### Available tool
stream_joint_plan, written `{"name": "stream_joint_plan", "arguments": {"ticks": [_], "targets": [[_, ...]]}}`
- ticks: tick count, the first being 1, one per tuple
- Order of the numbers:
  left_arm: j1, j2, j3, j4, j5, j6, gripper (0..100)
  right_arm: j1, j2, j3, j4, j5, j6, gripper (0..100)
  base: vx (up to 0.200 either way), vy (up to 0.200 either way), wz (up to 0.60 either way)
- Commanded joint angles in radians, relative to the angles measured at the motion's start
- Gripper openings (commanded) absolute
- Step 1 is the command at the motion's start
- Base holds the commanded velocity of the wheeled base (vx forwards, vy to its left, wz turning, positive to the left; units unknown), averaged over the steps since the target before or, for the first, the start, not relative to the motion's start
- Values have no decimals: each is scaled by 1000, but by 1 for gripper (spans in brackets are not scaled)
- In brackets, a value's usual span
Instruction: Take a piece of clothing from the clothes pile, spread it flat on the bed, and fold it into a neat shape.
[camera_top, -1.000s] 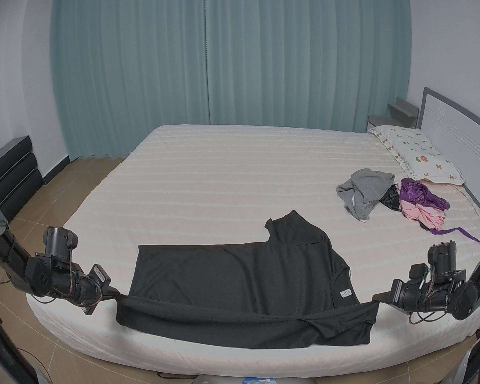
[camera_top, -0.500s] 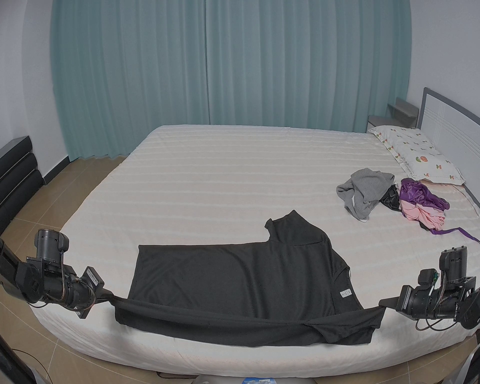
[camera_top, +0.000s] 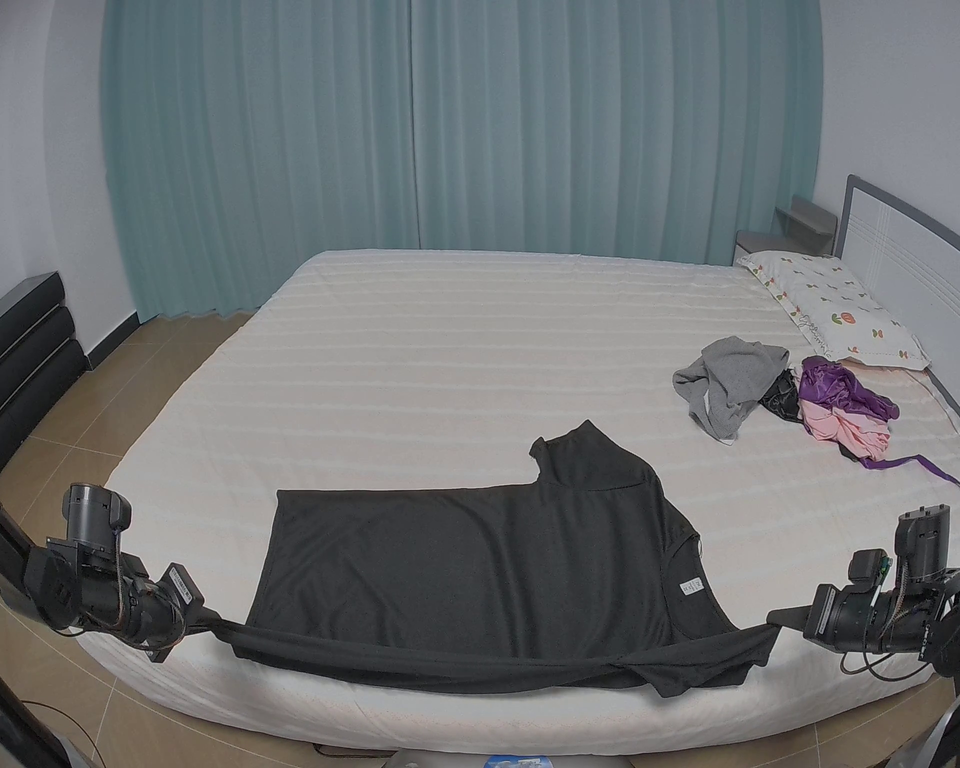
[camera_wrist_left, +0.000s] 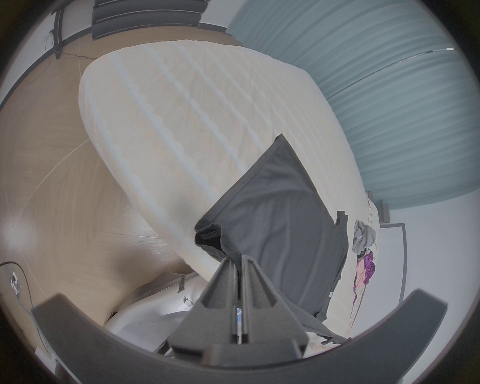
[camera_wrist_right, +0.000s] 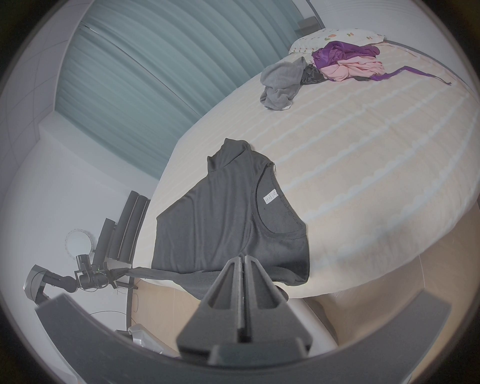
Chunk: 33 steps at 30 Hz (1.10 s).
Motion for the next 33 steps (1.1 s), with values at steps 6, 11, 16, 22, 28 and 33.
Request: {"name": "stream_joint_plan", "arguments": {"ticks": [6,11,16,22,28,33], "targets": [[22,-15,64,-2,-1,46,0,14,-60,29,9,-1,-6,0,0,0,0],[19,2,40,-2,-1,46,0,20,-28,-8,9,-1,-8,0,0,0,0],[21,69,-29,-3,-2,37,0,20,62,-79,-2,-7,-11,0,0,0,0],[19,141,-94,-8,-1,37,0,29,150,-157,-2,-9,-9,0,0,0,0],[13,189,-167,-3,2,41,0,29,245,-252,-2,-14,-11,0,0,0,0],[13,240,-236,0,9,40,0,34,326,-330,9,-15,-12,0,0,0,0]]}}
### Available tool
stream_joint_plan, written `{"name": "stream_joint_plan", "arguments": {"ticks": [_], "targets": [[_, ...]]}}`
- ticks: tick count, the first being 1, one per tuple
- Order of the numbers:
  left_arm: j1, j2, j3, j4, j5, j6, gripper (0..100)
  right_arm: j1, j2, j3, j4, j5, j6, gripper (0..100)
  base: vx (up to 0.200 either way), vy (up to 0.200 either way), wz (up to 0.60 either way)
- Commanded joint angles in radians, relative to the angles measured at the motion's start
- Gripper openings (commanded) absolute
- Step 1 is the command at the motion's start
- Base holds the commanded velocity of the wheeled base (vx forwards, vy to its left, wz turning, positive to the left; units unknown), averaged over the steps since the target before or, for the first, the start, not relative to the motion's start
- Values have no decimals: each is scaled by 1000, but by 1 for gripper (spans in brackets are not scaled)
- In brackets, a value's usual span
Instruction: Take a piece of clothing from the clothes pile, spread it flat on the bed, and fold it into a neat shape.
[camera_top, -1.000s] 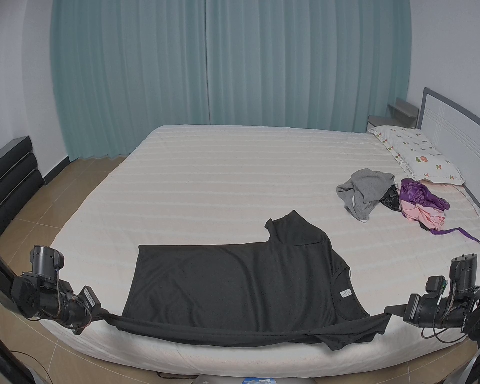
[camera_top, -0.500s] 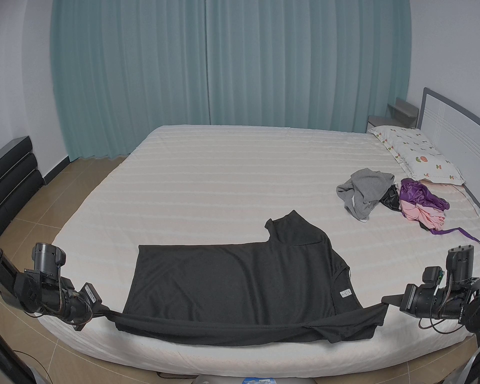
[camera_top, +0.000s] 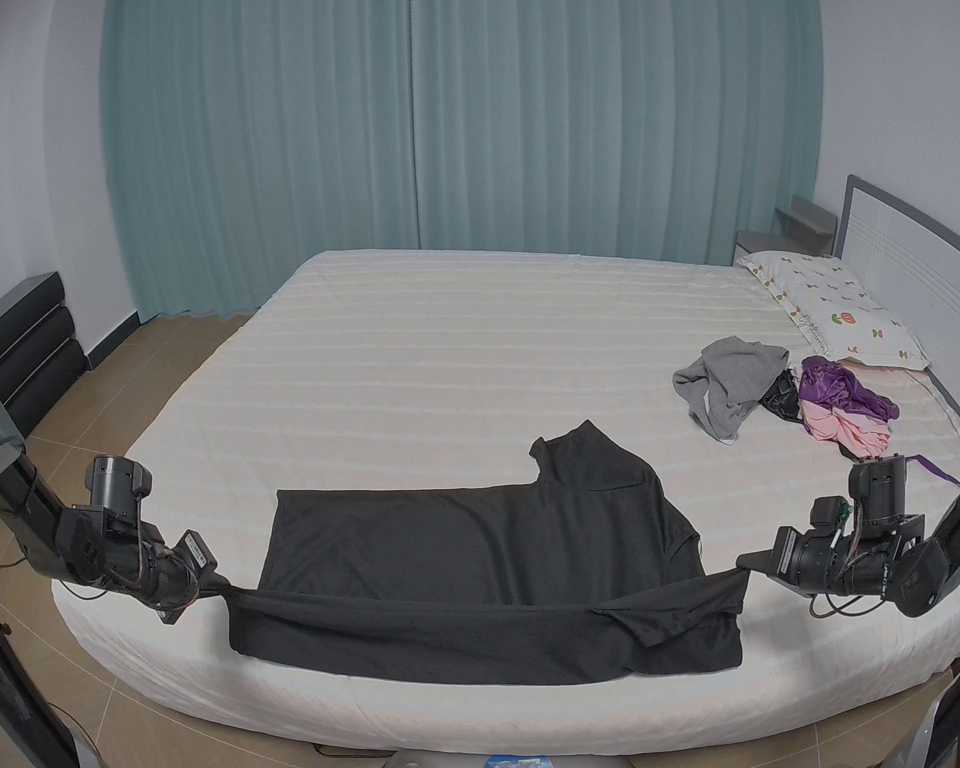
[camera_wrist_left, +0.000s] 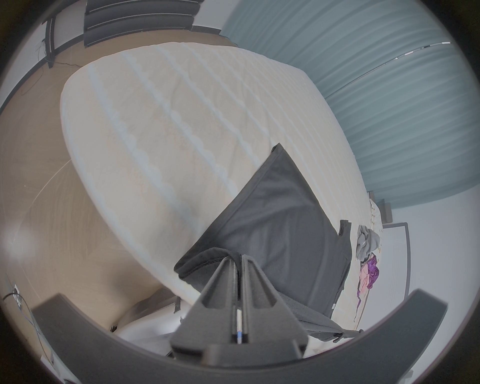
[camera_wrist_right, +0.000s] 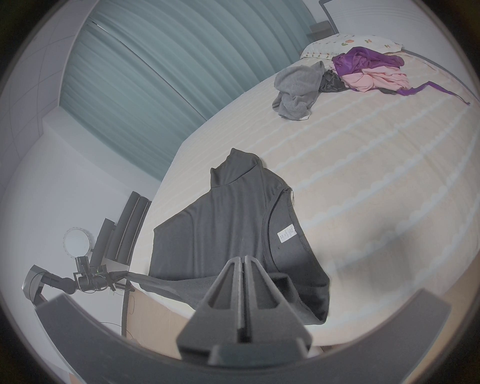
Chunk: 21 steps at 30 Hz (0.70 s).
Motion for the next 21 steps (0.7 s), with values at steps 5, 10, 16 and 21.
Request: {"name": "stream_joint_plan", "arguments": {"ticks": [5,10,16,21], "targets": [[-29,130,-85,1,9,3,0,11,179,-113,5,-2,-1,0,0,0,0],[-55,187,-130,-1,41,3,0,6,239,-158,2,0,-1,0,0,0,0],[-70,238,-197,-1,90,1,0,6,306,-219,5,-2,0,0,0,0,0],[-79,265,-222,-7,126,0,0,5,352,-265,7,-3,0,0,0,0,0]]}}
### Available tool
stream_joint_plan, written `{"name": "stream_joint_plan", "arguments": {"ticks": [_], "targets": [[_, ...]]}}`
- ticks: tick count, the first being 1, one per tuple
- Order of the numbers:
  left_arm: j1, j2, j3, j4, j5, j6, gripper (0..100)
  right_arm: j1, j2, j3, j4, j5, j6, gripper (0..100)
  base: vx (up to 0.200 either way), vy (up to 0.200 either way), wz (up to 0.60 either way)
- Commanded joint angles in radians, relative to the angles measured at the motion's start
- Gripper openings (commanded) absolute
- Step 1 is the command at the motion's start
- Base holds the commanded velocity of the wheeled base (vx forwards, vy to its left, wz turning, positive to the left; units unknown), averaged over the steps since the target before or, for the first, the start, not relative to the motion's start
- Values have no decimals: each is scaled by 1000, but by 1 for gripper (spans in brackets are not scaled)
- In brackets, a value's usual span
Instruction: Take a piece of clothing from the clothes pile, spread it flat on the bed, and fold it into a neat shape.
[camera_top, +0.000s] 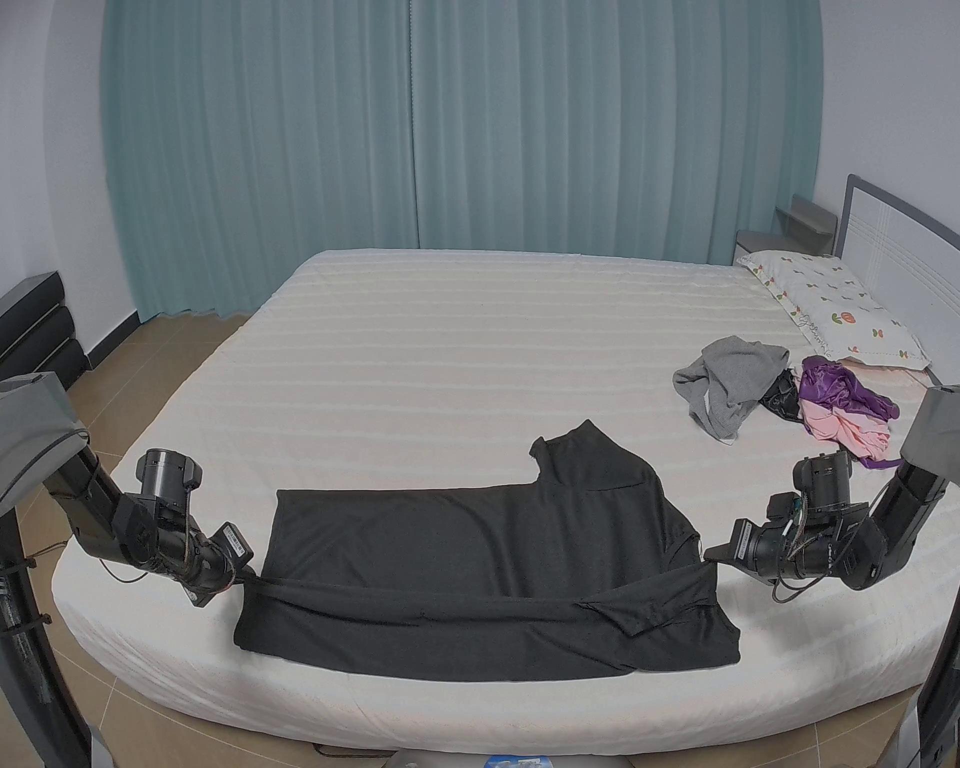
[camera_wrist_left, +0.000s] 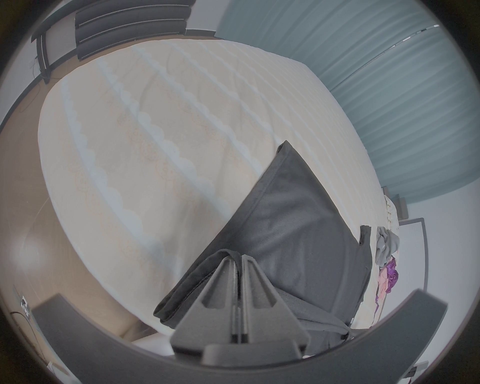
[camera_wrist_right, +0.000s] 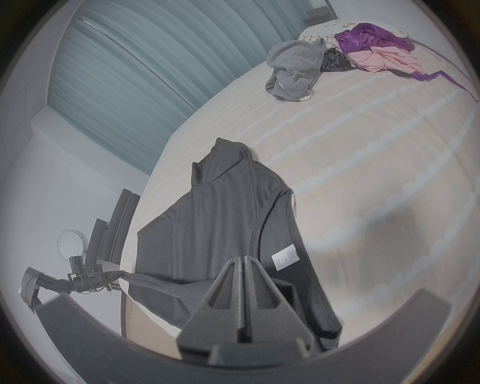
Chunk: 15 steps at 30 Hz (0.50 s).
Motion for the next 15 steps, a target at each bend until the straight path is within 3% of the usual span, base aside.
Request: {"name": "stream_joint_plan", "arguments": {"ticks": [1,8,9,10,11,15], "targets": [[-9,50,-27,-9,31,1,0,2,65,-40,0,-1,0,0,0,0,0],[-30,64,-37,0,75,-1,0,6,102,-65,0,-14,0,0,0,0,0],[-30,64,-37,0,75,-1,100,6,102,-65,0,-14,0,0,0,0,0],[-35,64,-39,0,75,-2,100,6,114,-70,0,-16,0,0,0,0,0],[-36,64,-39,0,75,-2,100,6,117,-71,0,-16,0,100,0,0,0],[-36,64,-40,-5,75,-22,100,8,111,-67,-12,-13,11,100,0,0,0]]}}
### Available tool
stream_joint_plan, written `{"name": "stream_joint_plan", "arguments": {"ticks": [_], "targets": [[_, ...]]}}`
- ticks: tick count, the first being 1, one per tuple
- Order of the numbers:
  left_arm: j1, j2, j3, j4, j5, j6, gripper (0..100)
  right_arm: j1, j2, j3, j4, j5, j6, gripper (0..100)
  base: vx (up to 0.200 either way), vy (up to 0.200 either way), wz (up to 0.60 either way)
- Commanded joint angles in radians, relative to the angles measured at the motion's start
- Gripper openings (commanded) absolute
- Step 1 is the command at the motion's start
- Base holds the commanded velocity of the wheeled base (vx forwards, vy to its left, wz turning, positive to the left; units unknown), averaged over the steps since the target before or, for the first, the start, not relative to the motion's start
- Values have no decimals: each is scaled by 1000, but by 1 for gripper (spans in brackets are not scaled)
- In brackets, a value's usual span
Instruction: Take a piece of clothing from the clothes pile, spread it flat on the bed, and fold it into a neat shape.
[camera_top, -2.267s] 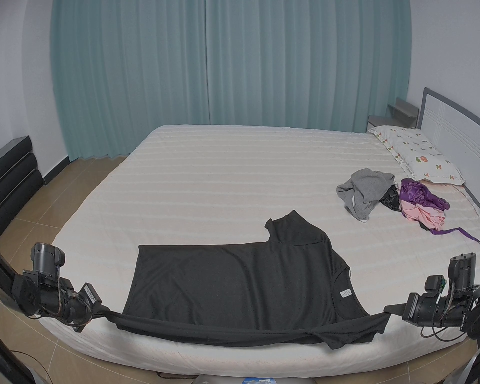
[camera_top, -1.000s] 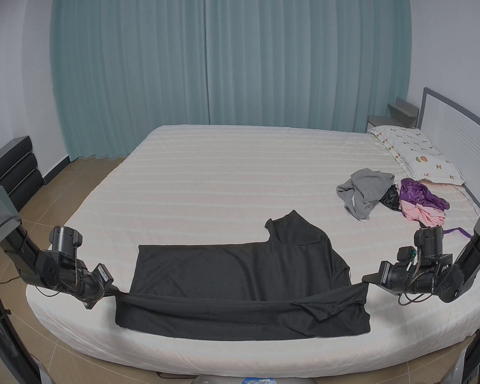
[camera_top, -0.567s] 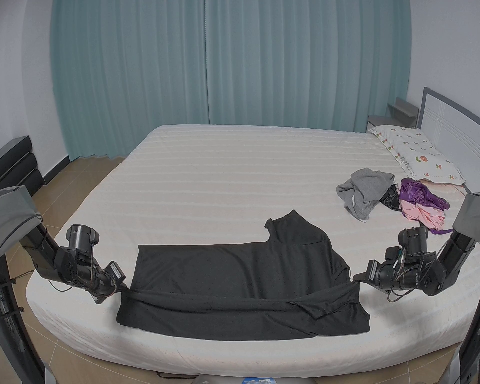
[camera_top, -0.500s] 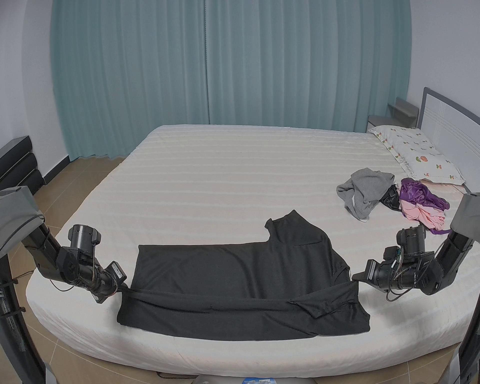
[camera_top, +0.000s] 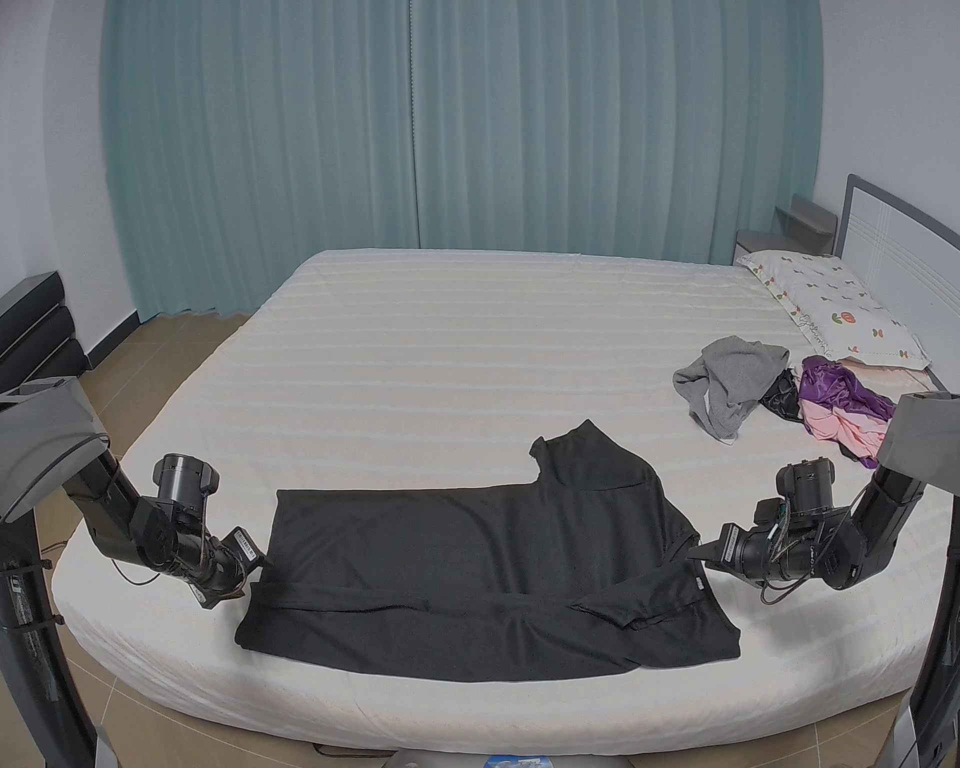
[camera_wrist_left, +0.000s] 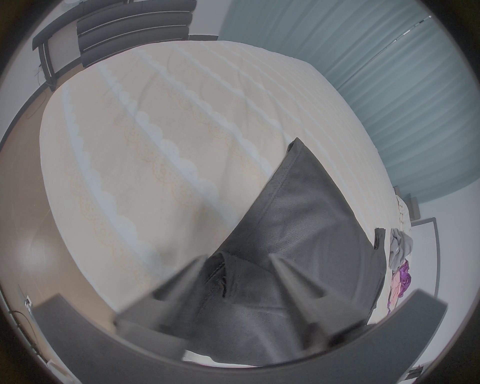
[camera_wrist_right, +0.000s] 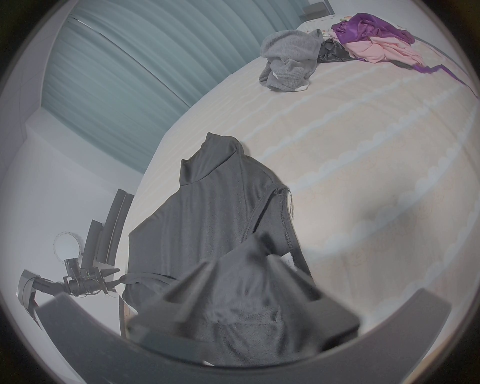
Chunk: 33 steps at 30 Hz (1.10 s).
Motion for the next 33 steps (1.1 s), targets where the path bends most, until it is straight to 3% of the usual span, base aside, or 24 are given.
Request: {"name": "stream_joint_plan", "arguments": {"ticks": [1,7,8,9,10,11,13,16,28,33], "targets": [[-2,3,-1,-3,-1,-6,100,1,7,2,-1,3,3,100,0,0,0],[6,-11,11,-6,-18,-77,100,47,-100,103,-1,1,84,100,0,0,0],[10,-25,22,-8,-33,-105,100,101,-128,137,-3,-16,182,100,0,0,0],[10,-25,22,-8,-33,-105,100,101,-128,137,-3,-16,182,100,0,0,0],[15,-47,51,-12,-52,-117,100,158,-126,152,-4,-57,294,100,0,0,0],[17,-50,57,-14,-55,-118,100,167,-123,154,-4,-65,307,100,0,0,0],[27,-89,125,-60,-108,-118,100,229,-94,149,-14,-149,405,100,0,0,0],[37,-109,183,-113,-135,-118,100,244,-75,135,-38,-189,466,100,0,0,0],[38,-112,214,-152,-136,-123,100,271,-5,80,-18,-269,514,100,0,0,0],[38,-112,215,-152,-136,-123,100,270,23,-10,71,-317,517,100,0,0,0]]}}
